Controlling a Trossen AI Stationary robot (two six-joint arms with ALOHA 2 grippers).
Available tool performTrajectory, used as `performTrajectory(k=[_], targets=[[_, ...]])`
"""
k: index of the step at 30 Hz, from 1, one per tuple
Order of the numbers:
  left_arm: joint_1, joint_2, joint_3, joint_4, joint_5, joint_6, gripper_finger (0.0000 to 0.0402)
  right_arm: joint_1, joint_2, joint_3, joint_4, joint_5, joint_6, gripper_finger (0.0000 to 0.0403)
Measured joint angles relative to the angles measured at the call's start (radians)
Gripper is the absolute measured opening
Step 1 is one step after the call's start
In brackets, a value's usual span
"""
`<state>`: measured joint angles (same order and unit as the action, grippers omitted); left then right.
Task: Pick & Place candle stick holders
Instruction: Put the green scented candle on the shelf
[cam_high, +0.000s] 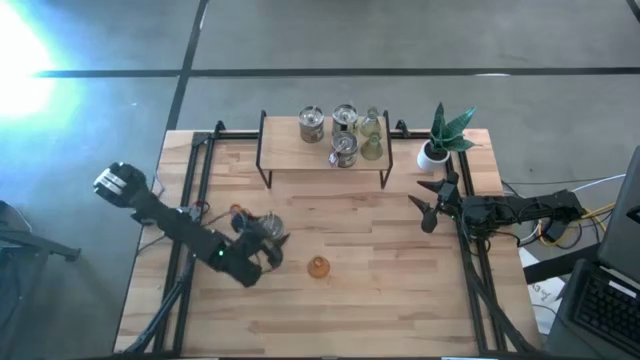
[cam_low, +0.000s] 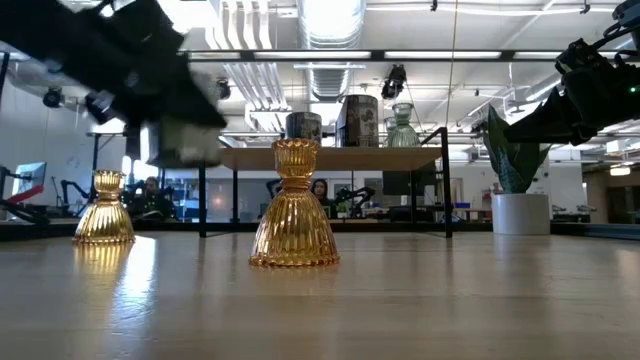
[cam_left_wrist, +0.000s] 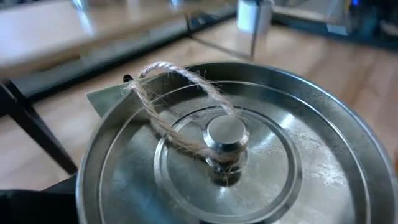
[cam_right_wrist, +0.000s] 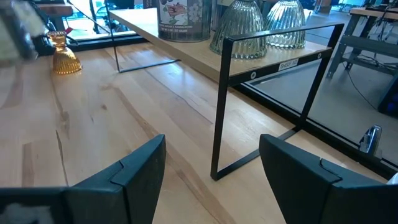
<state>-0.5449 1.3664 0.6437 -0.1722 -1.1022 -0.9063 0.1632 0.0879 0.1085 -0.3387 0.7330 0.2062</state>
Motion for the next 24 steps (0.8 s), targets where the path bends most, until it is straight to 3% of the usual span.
performTrajectory(k=[8,12,17,24], targets=[[0.233,-0.099,0.130,0.001,0.038,0.252,0.0354,0.000,0.000,0.000,0.000,0.000,0.000,0.0251],[0.389,-0.096,0.190,0.021,0.147,0.362,0.0354,0.000,0.000,0.000,0.000,0.000,0.000,0.0251],[0.566,-0.070,0.207,0.094,0.363,0.415,0.0354,0.000,0.000,0.000,0.000,0.000,0.000,0.0251],[0.669,-0.035,0.213,0.260,0.453,0.556,0.0354,0.000,0.000,0.000,0.000,0.000,0.000,0.0251]])
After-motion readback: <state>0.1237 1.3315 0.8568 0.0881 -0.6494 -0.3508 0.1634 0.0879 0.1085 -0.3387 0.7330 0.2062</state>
